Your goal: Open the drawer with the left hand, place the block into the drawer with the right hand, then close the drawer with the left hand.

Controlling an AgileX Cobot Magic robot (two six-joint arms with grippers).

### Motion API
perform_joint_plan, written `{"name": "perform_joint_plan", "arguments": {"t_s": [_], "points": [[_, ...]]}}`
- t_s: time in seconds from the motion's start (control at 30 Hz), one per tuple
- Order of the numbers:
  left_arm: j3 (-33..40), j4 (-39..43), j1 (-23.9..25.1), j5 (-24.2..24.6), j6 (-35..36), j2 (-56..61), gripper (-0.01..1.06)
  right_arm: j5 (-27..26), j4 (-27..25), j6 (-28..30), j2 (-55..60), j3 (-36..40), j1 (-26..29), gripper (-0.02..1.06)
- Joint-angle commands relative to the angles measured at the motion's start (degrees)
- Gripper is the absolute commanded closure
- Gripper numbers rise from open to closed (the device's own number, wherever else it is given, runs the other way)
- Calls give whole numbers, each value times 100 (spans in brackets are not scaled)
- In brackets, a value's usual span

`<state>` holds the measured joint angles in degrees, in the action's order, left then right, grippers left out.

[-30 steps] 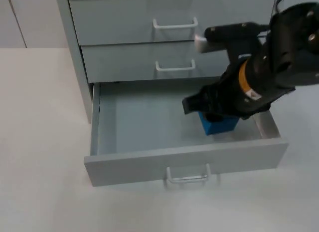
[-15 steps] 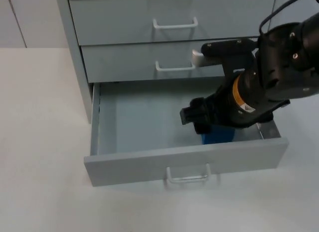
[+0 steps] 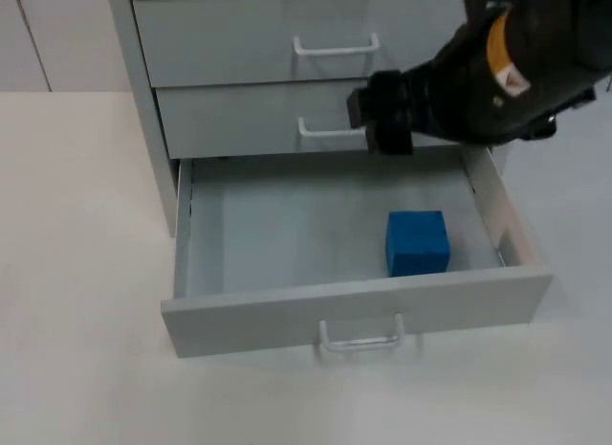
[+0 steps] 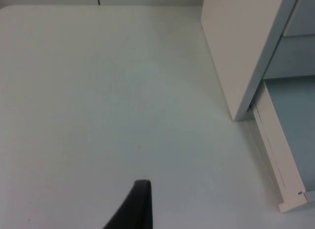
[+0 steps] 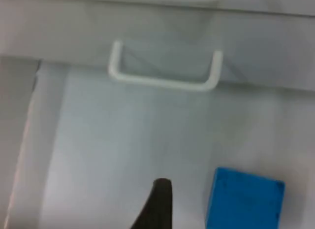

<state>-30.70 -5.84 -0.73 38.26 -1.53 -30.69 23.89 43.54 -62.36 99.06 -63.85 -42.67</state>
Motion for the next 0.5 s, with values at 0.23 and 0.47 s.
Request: {"name": "perform_joint_plan", "arguments": {"t_s": [0.23, 0.47], "points": [[18, -84, 16, -56, 30, 33, 0, 553, -1422, 1340, -1102, 1104, -191, 26], [18, -84, 16, -56, 30, 33, 0, 553, -1433, 1352, -1642, 1984, -191, 26]]}}
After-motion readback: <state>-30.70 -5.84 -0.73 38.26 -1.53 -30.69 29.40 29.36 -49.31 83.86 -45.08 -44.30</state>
